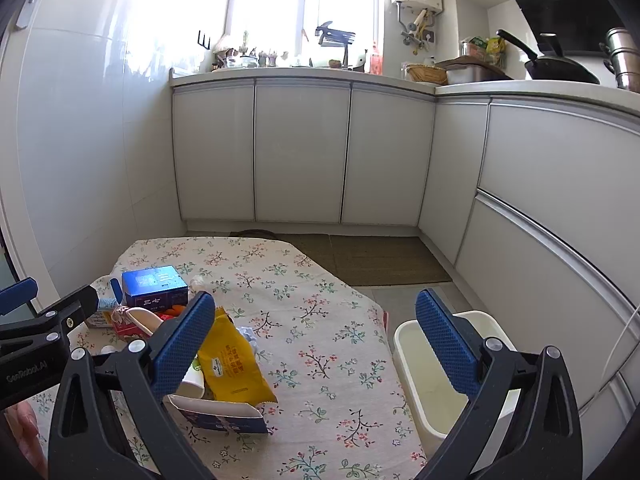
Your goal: Collect trash
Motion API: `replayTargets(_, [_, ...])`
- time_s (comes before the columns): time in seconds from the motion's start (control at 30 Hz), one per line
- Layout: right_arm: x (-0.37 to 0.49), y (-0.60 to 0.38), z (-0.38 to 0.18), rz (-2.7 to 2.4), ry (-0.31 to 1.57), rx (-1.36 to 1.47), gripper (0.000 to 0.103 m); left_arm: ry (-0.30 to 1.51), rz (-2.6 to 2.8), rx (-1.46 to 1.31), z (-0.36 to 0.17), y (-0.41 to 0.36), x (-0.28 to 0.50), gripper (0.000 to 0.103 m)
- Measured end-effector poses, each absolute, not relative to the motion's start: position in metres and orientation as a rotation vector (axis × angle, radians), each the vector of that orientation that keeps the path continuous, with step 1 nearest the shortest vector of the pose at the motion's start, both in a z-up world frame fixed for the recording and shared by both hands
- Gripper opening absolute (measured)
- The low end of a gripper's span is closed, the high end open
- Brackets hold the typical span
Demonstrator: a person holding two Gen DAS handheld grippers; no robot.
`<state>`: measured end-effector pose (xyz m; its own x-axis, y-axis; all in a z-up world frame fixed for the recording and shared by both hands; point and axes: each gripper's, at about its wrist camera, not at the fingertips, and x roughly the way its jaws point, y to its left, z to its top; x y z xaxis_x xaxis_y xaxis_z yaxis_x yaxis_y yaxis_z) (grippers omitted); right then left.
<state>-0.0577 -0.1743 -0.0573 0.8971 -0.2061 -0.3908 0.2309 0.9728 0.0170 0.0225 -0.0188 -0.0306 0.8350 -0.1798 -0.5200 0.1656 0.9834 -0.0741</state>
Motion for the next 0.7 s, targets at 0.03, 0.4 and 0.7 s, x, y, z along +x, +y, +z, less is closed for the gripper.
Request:
replayTargets(0.03, [-0.0601,-0.1728,-0.0531,-0.23,0.402,0.065,0.098,0.556,-0.182,-0.029,-0.0313,-0.0183,0.0229,0.096])
replayTargets(0.4, [-0.065,-0.1709,-0.0467,-0.207,0.405,0.069,0.098,0.567,-0.175,-0.033,-0.0317,-0.0188,0.0249,0.096])
replayTargets(0.7, [-0.0643,-0.168,-0.0465,-0.207,0.415,0.072,0.098,0.581,-0.172,-0.032,-0.0344,-0.0193,0.0272,0.096])
